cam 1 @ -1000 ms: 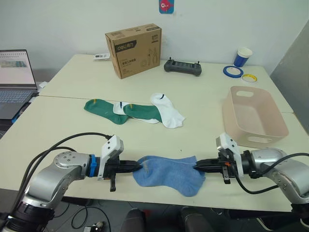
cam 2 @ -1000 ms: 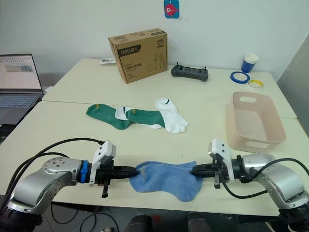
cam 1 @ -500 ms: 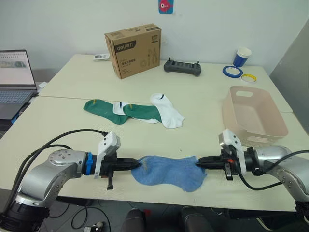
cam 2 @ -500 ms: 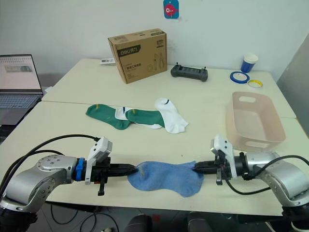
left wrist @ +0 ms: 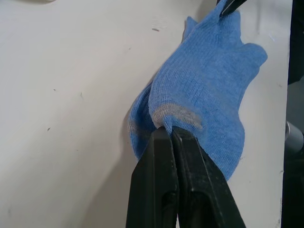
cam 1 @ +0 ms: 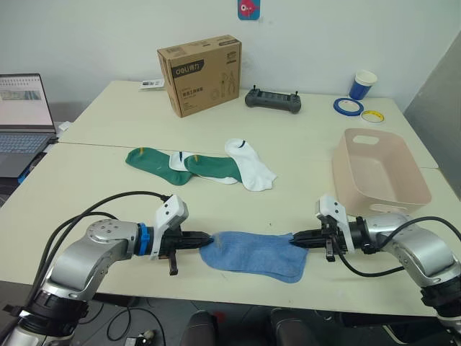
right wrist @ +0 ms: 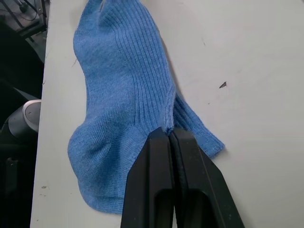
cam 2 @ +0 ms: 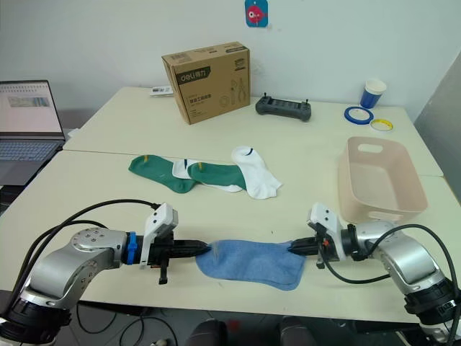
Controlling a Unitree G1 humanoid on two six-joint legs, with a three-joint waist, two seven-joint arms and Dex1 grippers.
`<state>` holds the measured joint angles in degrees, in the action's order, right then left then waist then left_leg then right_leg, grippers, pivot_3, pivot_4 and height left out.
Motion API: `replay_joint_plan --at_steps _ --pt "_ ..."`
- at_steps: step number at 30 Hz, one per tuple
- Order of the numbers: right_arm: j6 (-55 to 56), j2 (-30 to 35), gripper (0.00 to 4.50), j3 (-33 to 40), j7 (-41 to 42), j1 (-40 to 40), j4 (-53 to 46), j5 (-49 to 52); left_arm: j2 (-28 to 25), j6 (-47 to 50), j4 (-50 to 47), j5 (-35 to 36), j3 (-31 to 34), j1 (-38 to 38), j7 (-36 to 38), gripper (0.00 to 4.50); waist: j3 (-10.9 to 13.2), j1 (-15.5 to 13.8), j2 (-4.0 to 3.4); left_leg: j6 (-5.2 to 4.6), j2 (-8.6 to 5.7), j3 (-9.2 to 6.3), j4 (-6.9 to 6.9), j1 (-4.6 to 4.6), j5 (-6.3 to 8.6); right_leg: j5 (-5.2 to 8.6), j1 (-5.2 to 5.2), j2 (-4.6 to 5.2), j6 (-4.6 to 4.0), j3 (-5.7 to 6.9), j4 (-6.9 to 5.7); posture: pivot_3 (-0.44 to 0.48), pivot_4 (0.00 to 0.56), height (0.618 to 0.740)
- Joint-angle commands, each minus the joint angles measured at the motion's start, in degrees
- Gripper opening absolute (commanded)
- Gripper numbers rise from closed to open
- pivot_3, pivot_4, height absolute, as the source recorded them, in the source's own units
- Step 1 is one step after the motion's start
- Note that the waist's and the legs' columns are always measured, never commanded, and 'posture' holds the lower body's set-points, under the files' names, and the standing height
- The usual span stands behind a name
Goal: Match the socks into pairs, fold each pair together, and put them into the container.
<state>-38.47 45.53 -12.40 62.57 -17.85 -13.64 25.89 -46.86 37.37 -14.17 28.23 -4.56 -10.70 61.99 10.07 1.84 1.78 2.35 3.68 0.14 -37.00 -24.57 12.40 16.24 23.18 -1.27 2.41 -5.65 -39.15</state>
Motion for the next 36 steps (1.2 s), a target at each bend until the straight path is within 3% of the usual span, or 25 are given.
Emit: replay_joint_plan --at_steps 1,17,19,24,25,30,34,36 --pt "0.39 0.24 0.00 1.18 0.50 -0.20 -1.17 0.13 0.29 -1.54 -0.29 -1.13 -0.53 -0.68 0.15 0.02 0.00 0.00 0.00 0.00 0.00 -0.01 0.00 0.00 0.00 0.00 0.00 0.00 0.00 0.01 0.00 0.000 0.150 0.740" --pt "0.48 1.08 0.00 2.61 0.17 0.50 -0.71 0.24 1.98 -2.63 1.94 -3.36 -2.03 -3.37 0.46 0.02 0.00 -0.01 0.00 0.00 0.00 -0.01 0.00 0.00 0.00 0.00 -0.01 -0.01 0.00 0.00 -0.01 0.000 0.150 0.740" --pt "0.72 0.70 0.48 3.16 -0.33 0.60 -0.62 0.42 2.26 -3.13 2.05 -3.37 -1.78 -3.16 0.43 0.20 0.00 -0.01 0.00 0.00 0.00 -0.02 0.00 0.00 0.00 0.00 -0.01 -0.01 0.00 0.01 -0.01 0.000 0.150 0.740" --pt "-0.73 1.16 2.05 7.73 -0.18 0.88 -2.52 3.91 1.73 -2.51 2.93 -2.47 1.04 -3.32 -0.43 1.58 0.00 -0.01 0.00 0.00 -0.01 0.00 -0.01 0.00 0.00 0.00 -0.01 0.00 0.01 -0.01 -0.01 0.000 0.150 0.740" --pt "-1.26 1.11 2.08 9.47 -0.39 0.80 -3.09 5.14 1.53 -2.16 3.23 -1.38 2.61 -3.56 -0.23 1.92 0.00 -0.01 0.00 0.00 0.00 0.00 -0.01 0.00 0.00 0.00 -0.01 0.00 0.01 0.00 -0.01 0.000 0.150 0.740" --pt "-2.99 0.14 2.08 12.63 -1.18 1.24 -7.69 9.32 -0.10 0.95 -1.35 5.37 7.71 -1.99 2.77 1.92 0.00 0.05 0.00 0.00 0.02 -0.04 0.00 0.00 0.00 0.00 0.00 -0.02 0.01 0.03 -0.05 0.000 0.150 0.740" --pt "-0.13 -4.62 2.08 7.19 -2.56 0.67 -10.46 7.63 1.11 -2.79 -3.72 3.42 4.15 -2.62 3.59 1.92 -0.01 0.02 0.01 0.00 0.00 -0.03 0.01 0.00 0.00 0.00 -0.01 -0.01 0.01 0.01 -0.04 0.000 0.150 0.740" --pt "3.57 -7.90 1.70 2.70 -3.43 0.31 -9.59 3.86 3.05 -7.96 -3.47 -0.69 -0.21 -3.56 3.77 1.76 -0.02 0.03 0.02 0.00 0.01 -0.04 -0.01 0.01 0.00 0.00 -0.03 -0.02 0.01 0.03 -0.03 0.000 0.150 0.740"
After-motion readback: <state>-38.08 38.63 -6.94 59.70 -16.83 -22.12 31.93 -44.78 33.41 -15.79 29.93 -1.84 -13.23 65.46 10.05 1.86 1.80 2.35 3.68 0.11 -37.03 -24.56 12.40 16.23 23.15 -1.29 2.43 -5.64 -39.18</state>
